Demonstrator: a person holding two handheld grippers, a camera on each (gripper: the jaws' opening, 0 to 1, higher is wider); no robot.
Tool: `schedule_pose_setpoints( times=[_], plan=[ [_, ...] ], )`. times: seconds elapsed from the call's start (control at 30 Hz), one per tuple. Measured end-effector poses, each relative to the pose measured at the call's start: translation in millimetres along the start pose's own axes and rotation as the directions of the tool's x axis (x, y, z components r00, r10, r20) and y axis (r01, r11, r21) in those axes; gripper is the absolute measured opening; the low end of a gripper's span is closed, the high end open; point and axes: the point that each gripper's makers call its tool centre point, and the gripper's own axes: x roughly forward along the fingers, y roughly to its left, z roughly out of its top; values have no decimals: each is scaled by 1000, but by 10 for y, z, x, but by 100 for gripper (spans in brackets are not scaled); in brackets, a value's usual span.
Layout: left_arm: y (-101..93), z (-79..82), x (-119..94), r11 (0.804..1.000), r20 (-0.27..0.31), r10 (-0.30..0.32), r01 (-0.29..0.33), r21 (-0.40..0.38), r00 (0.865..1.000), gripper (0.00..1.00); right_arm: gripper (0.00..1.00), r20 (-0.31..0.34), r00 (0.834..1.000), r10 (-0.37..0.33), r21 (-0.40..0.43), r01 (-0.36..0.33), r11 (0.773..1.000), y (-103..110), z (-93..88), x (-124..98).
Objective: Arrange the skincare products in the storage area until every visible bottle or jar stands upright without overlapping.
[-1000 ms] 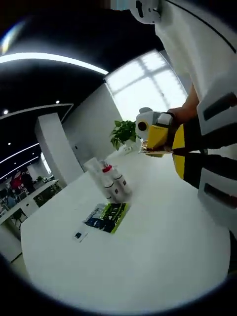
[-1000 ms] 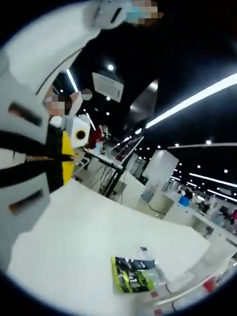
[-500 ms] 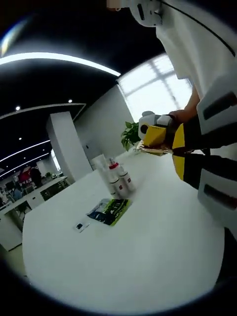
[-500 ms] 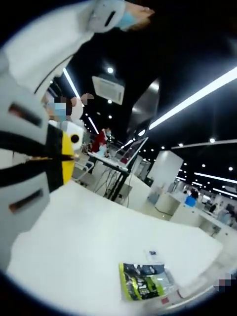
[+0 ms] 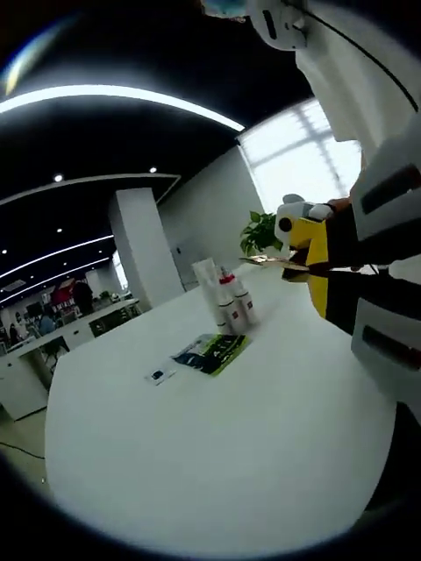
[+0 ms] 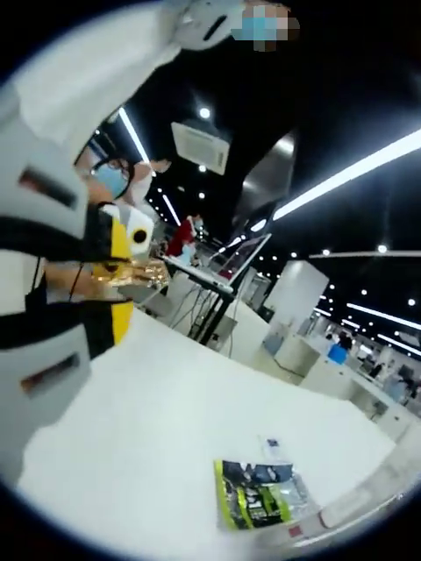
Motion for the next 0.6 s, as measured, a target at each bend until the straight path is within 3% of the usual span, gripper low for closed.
schedule_pose_setpoints(
  times=[0.1,0.23,0.3,0.43,0.5,0.6],
  plan=[
    [39,138,30,999,-35,35,-34,43,999,0,19,62,998,-11,-27,13,1000,-4,130,-51],
    [71,343,158,999,-27,36,-35,36,999,0,23,184,982,-28,17,25,1000,-38,233,-265],
    [106,374,232,998,-43,46,-44,38,998,0,23,224,972,-69,65,55,996,-121,195,-386],
    [135,460,350,998,-62,48,-45,40,997,0,24,214,970,-115,78,101,992,-200,97,-522],
    [181,588,457,999,-67,45,-43,31,997,0,24,226,965,-130,75,116,990,-221,122,-578],
    [314,670,611,994,-118,104,-101,31,988,0,25,270,949,-163,73,149,986,-262,206,-712]
  ],
)
